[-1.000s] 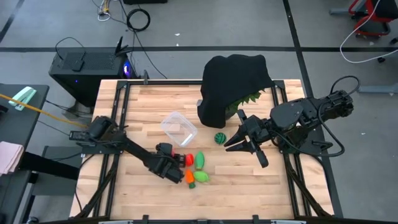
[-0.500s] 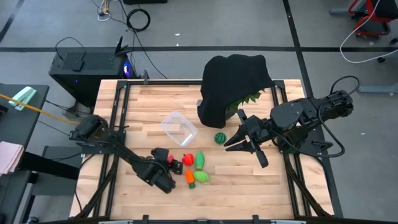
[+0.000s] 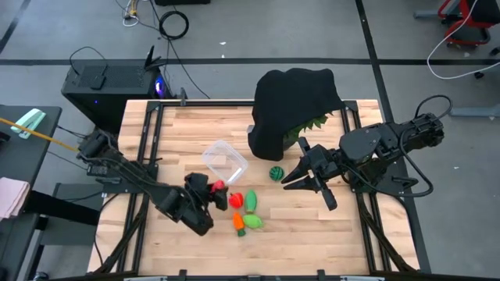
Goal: Pick and placing Produce into tupperware
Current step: Put the red dragon fruit into the transparent bin
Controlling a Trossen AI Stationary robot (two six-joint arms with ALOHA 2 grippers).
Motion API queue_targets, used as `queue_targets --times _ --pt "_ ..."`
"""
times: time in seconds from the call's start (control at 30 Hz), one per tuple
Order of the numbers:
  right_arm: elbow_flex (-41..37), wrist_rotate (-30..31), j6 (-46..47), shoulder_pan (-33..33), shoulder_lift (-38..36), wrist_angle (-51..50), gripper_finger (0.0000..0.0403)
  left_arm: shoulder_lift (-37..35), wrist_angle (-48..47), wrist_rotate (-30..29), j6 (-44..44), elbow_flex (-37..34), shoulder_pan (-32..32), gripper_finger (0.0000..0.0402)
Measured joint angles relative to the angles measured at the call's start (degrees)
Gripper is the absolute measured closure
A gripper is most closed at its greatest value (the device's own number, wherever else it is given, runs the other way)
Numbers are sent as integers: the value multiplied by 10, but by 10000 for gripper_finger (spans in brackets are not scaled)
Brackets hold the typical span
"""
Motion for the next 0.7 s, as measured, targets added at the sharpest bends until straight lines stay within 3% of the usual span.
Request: queue_targets --times 0.23,0.43,0.7 --pt "0 0 0 0 0 5 332 -21 4 -5 138 0 71 152" --pt "0 0 1 0 0 6 332 -20 3 90 255 0 152 149" --pt "0 0 11 0 0 6 332 -20 10 170 405 0 229 159"
